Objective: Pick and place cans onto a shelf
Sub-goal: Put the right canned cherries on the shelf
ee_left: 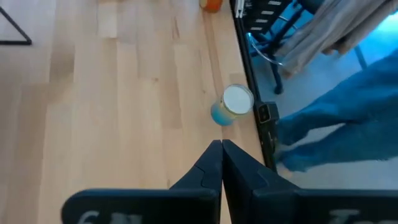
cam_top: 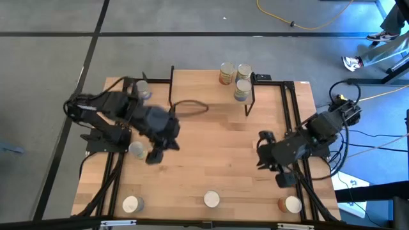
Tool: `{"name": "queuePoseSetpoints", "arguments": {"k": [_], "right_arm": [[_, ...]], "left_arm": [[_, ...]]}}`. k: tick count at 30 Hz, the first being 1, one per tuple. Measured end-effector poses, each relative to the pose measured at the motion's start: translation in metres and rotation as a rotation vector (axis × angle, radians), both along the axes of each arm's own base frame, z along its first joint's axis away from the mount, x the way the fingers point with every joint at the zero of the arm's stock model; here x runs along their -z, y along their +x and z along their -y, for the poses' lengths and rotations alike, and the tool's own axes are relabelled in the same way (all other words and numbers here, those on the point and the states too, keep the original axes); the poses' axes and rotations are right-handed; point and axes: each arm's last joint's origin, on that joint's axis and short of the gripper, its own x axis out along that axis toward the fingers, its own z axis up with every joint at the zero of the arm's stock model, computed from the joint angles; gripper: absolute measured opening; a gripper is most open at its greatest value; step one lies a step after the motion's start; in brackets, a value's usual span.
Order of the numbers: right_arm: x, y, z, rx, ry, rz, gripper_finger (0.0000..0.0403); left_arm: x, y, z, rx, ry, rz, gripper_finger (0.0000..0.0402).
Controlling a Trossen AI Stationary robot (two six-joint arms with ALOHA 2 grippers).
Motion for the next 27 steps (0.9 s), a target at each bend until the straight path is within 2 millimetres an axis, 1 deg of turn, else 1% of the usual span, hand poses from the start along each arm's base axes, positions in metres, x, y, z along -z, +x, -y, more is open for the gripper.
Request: {"name": "queuePoseSetpoints", "arguments": {"k": [4,8,14,16,21,24,27], "right_arm": [[0.01,0.017,-0.019,-0.069,-0.007,0.032,0.0051],[0.017,0.037,-0.036,-0.083,0.068,0.068,0.0051],[0.033,0.069,-0.052,0.015,0.157,0.087,0.0052],[0.043,0.079,-0.058,0.037,0.164,0.071,0.0057],[0.075,0.105,-0.07,0.05,0.123,0.017,0.0069],[0.093,0.118,-0.074,0.069,0.095,-0.005,0.007],[0.108,0.129,-0.074,0.135,0.054,-0.019,0.007]], "left_arm": [[-0.001,-0.011,0.03,-0.037,0.001,0.013,0.0],[-0.002,-0.023,0.056,-0.05,0.005,0.039,0.0],[-0.002,-0.046,0.088,0.0,0.026,0.069,0.0],[-0.002,-0.053,0.096,0.004,0.028,0.079,0.0],[-0.003,-0.069,0.111,-0.006,0.046,0.112,0.0],[-0.002,-0.077,0.117,-0.018,0.066,0.132,0.0],[-0.003,-0.083,0.121,-0.026,0.091,0.162,0.0]]}}
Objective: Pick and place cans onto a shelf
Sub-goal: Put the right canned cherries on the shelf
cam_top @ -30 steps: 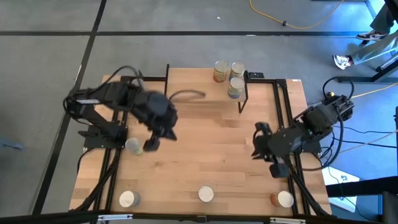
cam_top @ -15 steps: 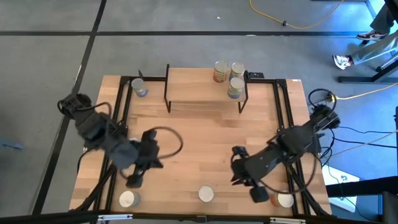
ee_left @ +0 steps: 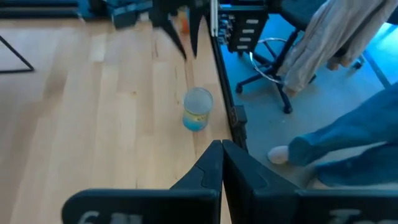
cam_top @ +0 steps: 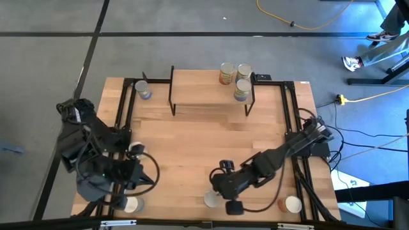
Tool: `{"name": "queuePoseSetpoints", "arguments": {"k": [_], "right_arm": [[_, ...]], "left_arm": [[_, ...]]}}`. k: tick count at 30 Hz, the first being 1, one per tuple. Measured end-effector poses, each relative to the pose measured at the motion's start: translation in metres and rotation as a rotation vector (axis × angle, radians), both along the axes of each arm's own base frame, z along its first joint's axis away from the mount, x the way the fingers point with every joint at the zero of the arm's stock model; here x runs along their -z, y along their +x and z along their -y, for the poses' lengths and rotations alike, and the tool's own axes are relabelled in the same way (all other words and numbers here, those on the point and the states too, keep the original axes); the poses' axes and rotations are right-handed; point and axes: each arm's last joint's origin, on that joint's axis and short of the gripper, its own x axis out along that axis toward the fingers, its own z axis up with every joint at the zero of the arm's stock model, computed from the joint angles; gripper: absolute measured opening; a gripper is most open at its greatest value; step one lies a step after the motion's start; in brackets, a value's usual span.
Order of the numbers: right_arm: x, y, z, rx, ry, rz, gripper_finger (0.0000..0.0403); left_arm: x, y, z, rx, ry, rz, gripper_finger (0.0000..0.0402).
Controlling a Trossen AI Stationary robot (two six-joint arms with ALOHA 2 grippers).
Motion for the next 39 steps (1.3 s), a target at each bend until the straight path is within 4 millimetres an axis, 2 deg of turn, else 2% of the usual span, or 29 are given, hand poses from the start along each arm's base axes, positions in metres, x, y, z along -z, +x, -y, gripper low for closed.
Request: {"name": "queuePoseSetpoints", "arguments": {"k": [6,11,20,35,39], "right_arm": [[0.025,0.017,0.003,0.102,-0.013,-0.059,0.0071],[0.038,0.026,0.005,0.101,0.005,-0.106,0.0071],[0.043,0.03,0.006,0.153,0.025,-0.129,0.0071],[0.088,0.043,-0.004,0.117,0.011,-0.251,0.0071],[0.093,0.044,-0.004,0.114,0.007,-0.259,0.0071]], "left_arm": [[0.002,-0.002,-0.002,-0.031,0.05,0.009,0.0],[0.007,0.0,-0.002,-0.039,0.078,-0.004,0.0],[0.018,0.004,-0.001,-0.066,0.098,-0.029,0.0],[0.018,0.004,-0.001,-0.069,0.094,-0.028,0.0],[0.018,0.004,-0.001,-0.069,0.094,-0.028,0.0]]}}
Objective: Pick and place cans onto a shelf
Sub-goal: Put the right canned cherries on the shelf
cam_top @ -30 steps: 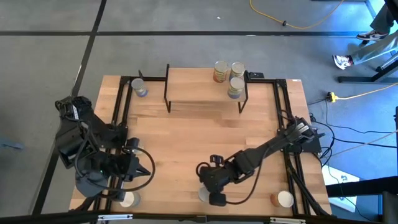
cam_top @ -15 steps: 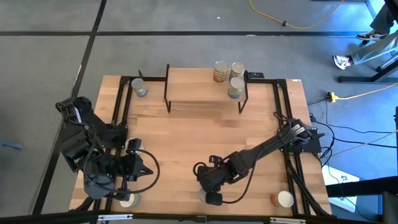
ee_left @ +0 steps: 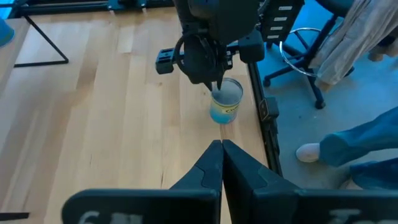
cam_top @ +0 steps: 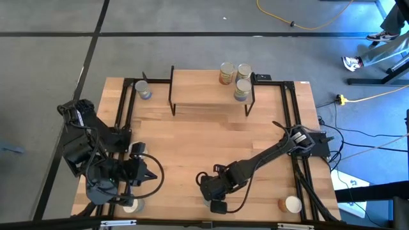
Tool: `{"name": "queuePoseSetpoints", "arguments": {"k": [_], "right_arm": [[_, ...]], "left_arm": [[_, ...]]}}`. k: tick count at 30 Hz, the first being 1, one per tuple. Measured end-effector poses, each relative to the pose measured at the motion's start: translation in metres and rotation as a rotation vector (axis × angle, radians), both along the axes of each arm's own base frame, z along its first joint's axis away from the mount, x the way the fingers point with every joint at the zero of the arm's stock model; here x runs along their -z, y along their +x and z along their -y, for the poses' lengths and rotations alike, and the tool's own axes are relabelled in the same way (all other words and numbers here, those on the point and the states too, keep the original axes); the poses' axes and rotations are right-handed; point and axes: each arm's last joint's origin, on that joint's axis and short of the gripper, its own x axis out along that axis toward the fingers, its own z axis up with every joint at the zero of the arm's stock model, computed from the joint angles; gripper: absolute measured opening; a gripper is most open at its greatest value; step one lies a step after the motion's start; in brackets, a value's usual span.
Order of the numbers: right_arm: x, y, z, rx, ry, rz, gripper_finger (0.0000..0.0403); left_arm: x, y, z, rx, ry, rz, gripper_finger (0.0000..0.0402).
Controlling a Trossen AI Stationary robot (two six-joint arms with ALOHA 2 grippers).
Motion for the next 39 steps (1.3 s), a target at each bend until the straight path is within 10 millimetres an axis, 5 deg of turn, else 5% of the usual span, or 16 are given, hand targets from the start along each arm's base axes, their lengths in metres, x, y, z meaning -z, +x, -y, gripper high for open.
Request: {"name": "queuePoseSetpoints", "arguments": {"k": [24,39], "right_arm": [[-0.002,0.002,-0.001,-0.043,-0.028,0.044,0.0071],[0.014,0.003,0.0,-0.03,-0.037,0.017,0.0066]], "left_arm": [[0.0,0.0,0.0,0.005,0.005,-0.001,0.0],[0.0,0.0,0.001,0.005,0.0,0.004,0.0]]}}
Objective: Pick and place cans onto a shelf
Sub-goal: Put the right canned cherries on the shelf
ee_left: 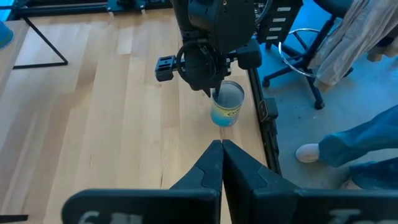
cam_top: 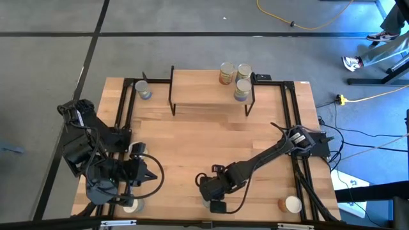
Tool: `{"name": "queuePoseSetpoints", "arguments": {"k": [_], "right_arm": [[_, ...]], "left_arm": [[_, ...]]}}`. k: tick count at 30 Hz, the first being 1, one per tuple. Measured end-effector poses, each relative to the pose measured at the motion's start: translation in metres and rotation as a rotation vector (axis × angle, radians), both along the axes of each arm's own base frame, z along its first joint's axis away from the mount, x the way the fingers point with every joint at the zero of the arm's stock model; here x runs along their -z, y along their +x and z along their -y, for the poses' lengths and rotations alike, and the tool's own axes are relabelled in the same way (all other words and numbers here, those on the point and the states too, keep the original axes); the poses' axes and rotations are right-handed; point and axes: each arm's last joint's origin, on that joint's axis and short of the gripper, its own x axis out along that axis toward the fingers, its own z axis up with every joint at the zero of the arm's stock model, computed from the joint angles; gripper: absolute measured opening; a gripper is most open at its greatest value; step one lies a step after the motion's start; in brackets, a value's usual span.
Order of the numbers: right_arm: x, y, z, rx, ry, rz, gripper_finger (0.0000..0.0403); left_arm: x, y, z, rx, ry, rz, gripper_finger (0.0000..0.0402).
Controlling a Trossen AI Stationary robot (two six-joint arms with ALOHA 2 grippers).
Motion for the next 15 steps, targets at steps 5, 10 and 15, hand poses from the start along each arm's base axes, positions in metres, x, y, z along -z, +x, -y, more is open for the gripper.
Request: {"name": "queuePoseSetpoints", "arguments": {"k": [5,10,15], "right_arm": [[-0.0011,0.001,0.0,0.008,-0.001,0.012,0.0011],[-0.0018,0.0015,0.0021,0.041,-0.077,0.052,0.0004],[-0.006,0.003,0.0064,0.048,-0.093,0.046,0.0002]], "left_arm": [[0.0,0.0,0.0,0.0,0.0,0.0,0.0],[0.0,0.0,0.0,0.0,0.0,0.0,0.0],[0.0,0.0,0.0,0.0,0.0,0.0,0.0]]}}
